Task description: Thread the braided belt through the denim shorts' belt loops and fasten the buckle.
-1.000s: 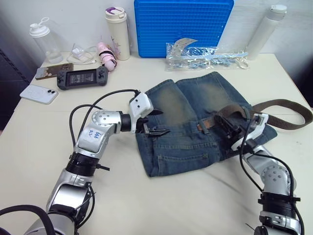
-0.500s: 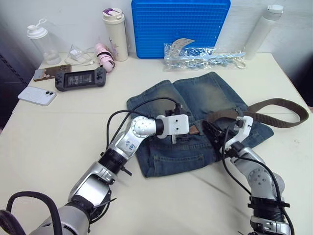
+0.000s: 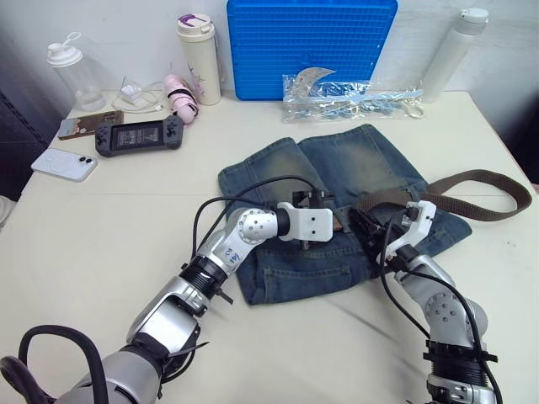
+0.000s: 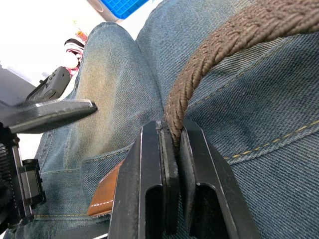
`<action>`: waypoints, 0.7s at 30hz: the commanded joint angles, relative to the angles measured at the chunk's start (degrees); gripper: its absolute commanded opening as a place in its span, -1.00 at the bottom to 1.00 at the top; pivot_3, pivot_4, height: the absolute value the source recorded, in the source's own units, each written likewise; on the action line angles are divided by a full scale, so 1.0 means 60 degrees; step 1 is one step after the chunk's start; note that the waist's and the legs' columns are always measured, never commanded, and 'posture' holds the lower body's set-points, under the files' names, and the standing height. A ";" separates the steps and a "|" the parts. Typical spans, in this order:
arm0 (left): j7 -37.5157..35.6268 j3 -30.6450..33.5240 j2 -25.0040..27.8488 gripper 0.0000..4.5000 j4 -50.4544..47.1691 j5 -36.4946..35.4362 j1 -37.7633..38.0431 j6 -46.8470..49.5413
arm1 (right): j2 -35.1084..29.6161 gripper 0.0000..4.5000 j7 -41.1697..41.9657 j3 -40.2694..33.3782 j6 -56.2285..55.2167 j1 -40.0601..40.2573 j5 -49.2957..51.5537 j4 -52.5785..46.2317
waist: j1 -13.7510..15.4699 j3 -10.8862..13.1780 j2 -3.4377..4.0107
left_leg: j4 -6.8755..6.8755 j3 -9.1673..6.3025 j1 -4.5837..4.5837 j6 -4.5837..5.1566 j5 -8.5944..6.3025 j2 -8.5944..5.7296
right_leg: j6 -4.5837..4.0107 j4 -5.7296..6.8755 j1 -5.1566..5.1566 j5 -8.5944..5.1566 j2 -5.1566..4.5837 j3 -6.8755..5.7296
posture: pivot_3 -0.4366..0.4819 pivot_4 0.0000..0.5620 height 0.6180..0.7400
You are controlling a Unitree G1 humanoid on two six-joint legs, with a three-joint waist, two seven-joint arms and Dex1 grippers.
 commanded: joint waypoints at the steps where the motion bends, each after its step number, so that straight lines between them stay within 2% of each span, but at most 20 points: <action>1: 0.0421 0.0291 -0.0004 0.98 -0.0142 0.0120 -0.0349 -0.0440 | 0.0124 -1.00 -0.0050 0.0163 0.0432 0.0234 0.0062 0.0069 | 0.0000 0.0000 0.0000 | 0.0000 0.0000 0.0000 0.0000 0.0000 0.0000 | 0.0000 0.0000 0.0000 0.0000 0.0000 0.0000 | -0.05 -0.47 0.22; 8: 0.0567 0.0113 0.0140 0.98 0.0030 0.0568 -0.0585 -0.0933 | 0.0125 -1.00 -0.0066 0.0175 0.0489 0.0210 0.0067 0.0090 | 0.0000 0.0000 0.0000 | 0.0000 0.0002 0.0000 0.0000 0.0000 -0.0001 | 0.0000 -0.0001 0.0000 0.0000 -0.0001 0.0000 | -0.05 -0.47 0.22; 11: 0.0728 0.0106 0.0154 0.64 0.0116 0.0800 -0.0621 -0.1088 | 0.0143 -1.00 -0.0076 0.0168 0.0496 0.0177 0.0077 0.0094 | 0.0000 0.0000 0.0000 | -0.0001 0.0003 0.0000 0.0000 0.0000 0.0000 | 0.0000 -0.0001 0.0000 0.0000 -0.0001 0.0000 | -0.05 -0.47 0.22; 19: 0.1319 0.0299 0.0305 -0.93 0.0277 0.1261 -0.0893 -0.1207 | 0.0158 -1.00 -0.0068 0.0122 0.0564 0.0213 0.0119 0.0010 | 0.0000 0.0000 0.0000 | -0.0006 0.0003 0.0000 0.0000 0.0000 0.0000 | 0.0000 -0.0001 -0.0002 0.0000 -0.0001 -0.0001 | -0.05 -0.47 0.22; 21: 0.1298 0.0334 0.0371 -0.97 0.0216 0.1207 -0.0876 -0.1283 | 0.0171 -1.00 -0.0093 0.0107 0.0530 0.0218 0.0097 -0.0051 | 0.0000 0.0000 0.0000 | -0.0007 0.0002 0.0002 0.0000 0.0000 0.0000 | 0.0000 0.0000 -0.0002 0.0000 -0.0001 -0.0001 | -0.05 -0.47 0.22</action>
